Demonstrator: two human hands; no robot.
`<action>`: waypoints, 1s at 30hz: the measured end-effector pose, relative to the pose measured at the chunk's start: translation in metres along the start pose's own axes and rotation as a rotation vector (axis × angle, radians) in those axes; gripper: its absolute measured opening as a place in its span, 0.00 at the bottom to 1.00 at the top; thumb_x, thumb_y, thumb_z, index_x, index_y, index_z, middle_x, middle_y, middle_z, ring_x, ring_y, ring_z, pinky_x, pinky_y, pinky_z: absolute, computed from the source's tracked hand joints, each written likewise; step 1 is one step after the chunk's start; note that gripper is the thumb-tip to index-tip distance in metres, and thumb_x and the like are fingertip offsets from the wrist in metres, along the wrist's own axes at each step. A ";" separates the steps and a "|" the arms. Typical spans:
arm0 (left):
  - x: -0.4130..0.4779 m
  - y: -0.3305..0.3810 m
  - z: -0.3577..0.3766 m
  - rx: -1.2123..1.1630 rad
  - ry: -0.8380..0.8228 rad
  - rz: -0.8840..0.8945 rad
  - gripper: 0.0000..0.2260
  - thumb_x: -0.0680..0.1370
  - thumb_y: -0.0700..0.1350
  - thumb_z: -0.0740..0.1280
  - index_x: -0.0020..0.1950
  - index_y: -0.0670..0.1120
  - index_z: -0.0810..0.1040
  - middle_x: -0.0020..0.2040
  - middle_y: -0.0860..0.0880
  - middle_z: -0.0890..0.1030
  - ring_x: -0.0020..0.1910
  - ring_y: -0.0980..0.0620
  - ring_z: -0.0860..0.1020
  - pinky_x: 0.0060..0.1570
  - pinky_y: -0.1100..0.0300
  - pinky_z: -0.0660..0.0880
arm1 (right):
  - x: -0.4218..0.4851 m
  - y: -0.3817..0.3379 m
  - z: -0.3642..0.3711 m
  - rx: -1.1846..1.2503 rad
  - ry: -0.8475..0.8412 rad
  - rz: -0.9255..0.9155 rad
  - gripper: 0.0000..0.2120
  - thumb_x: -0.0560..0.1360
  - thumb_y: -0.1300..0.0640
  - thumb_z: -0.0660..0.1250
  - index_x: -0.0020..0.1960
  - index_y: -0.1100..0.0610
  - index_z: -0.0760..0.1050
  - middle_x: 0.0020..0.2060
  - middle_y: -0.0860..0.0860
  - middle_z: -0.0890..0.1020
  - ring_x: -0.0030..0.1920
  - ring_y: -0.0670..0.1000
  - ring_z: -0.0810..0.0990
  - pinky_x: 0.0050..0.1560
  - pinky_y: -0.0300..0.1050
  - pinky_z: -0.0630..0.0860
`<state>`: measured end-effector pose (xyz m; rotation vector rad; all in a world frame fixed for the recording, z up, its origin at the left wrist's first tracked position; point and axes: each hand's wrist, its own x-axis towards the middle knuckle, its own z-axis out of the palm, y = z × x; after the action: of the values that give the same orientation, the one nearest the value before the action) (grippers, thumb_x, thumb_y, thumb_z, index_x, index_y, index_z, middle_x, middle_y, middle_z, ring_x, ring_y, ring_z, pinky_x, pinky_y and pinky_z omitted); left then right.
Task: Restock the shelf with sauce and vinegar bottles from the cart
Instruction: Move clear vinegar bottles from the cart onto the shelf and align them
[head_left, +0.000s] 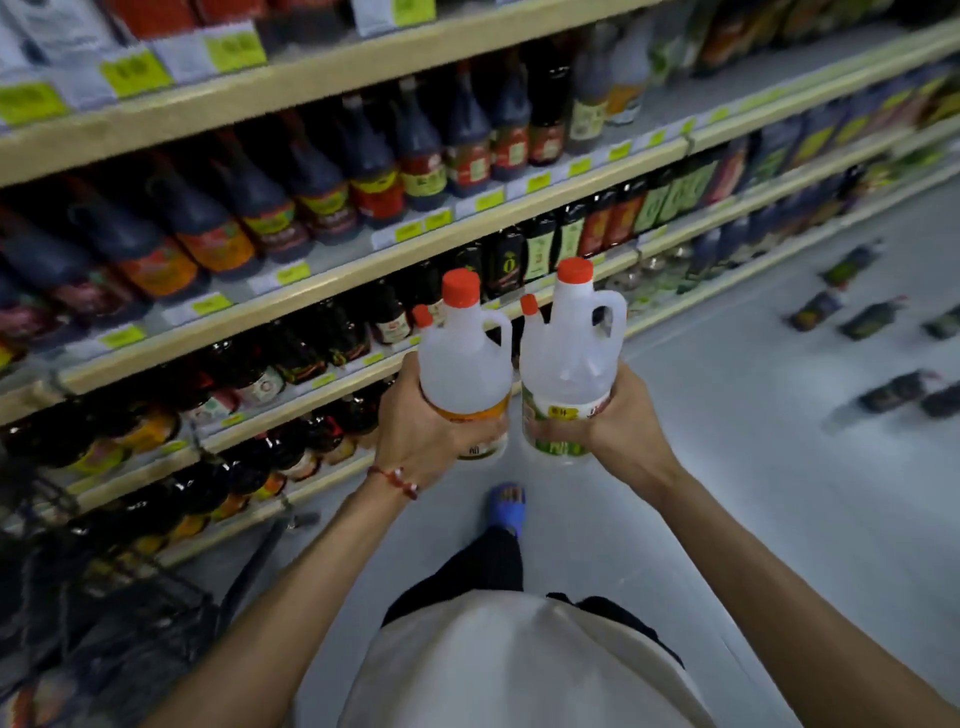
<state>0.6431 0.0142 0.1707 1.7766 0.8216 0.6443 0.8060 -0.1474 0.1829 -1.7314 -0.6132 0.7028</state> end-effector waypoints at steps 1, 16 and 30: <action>0.010 0.002 0.011 -0.016 -0.026 0.009 0.43 0.59 0.56 0.85 0.70 0.53 0.72 0.62 0.54 0.82 0.60 0.53 0.81 0.55 0.47 0.81 | 0.006 0.001 -0.009 -0.002 0.021 0.001 0.36 0.60 0.62 0.87 0.64 0.51 0.78 0.55 0.45 0.87 0.54 0.46 0.86 0.51 0.45 0.84; 0.209 0.045 0.168 -0.033 -0.161 0.041 0.47 0.56 0.61 0.83 0.72 0.52 0.71 0.63 0.54 0.80 0.61 0.56 0.80 0.57 0.54 0.81 | 0.161 0.003 -0.146 -0.093 0.218 0.079 0.42 0.52 0.49 0.86 0.65 0.47 0.76 0.56 0.46 0.86 0.56 0.49 0.85 0.56 0.55 0.84; 0.353 0.099 0.285 0.210 -0.145 0.061 0.43 0.55 0.66 0.80 0.65 0.51 0.74 0.52 0.58 0.80 0.51 0.54 0.79 0.49 0.53 0.82 | 0.308 0.012 -0.258 -0.114 0.330 0.138 0.43 0.50 0.44 0.87 0.63 0.45 0.77 0.55 0.42 0.86 0.55 0.46 0.84 0.56 0.53 0.84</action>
<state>1.0989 0.1024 0.1864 2.0199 0.7602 0.4759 1.2052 -0.1015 0.1799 -1.9567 -0.3125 0.4676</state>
